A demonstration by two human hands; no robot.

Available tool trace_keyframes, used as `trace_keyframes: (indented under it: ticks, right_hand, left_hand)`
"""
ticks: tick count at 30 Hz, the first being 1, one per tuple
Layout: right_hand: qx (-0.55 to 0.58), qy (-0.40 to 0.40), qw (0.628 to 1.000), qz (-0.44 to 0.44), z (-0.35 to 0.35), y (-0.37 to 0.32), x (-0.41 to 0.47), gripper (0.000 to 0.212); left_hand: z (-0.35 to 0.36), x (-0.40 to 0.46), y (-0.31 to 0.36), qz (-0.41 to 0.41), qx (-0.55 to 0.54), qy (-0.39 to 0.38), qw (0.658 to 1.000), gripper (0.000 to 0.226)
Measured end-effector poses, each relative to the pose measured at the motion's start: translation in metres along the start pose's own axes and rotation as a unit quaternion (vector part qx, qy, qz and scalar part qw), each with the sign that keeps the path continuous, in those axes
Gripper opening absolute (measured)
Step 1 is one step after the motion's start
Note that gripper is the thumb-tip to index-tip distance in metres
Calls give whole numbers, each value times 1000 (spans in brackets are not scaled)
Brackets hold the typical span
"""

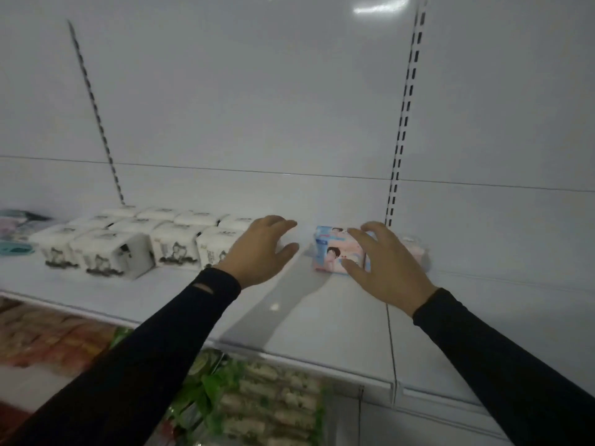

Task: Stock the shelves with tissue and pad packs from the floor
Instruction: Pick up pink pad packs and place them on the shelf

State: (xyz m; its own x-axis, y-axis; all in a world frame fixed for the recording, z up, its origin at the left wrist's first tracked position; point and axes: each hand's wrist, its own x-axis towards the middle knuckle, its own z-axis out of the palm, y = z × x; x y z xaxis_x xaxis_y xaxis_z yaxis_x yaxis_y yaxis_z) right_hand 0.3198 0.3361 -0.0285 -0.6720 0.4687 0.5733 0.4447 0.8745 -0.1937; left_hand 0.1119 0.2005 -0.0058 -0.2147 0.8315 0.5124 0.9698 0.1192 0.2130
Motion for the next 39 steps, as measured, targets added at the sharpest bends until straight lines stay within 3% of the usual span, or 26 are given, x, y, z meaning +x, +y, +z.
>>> trace_keyframes:
  ticks: [5, 10, 16, 23, 29, 35, 39]
  right_hand:
    - [77, -11, 990, -122, 10, -87, 4, 58]
    - [151, -76, 962, -215, 45, -200, -26, 60]
    - [203, -177, 912, -309, 114, -348, -108, 61]
    - [208, -344, 797, -451, 200, -540, -250, 63]
    - [178, -473, 675, -538, 278, -650, -351, 63]
    - [120, -541, 566, -611, 415, -734, -449, 61]
    - [74, -574, 515, -632, 557, -763, -543, 60]
  left_hand:
    - [-70, -110, -27, -104, 15, 75, 992, 40]
    - [-125, -267, -60, -235, 95, 112, 961, 40]
    - [-161, -484, -73, -418, 159, 132, 884, 42]
    - [-175, -762, -63, -641, 130, 91, 751, 50]
    - [-145, -904, -46, -775, 65, 66, 626, 59]
    - [-62, -1008, -75, -865, -4, 51, 500, 62]
    - [54, -1103, -111, -906, -57, 31, 419, 54]
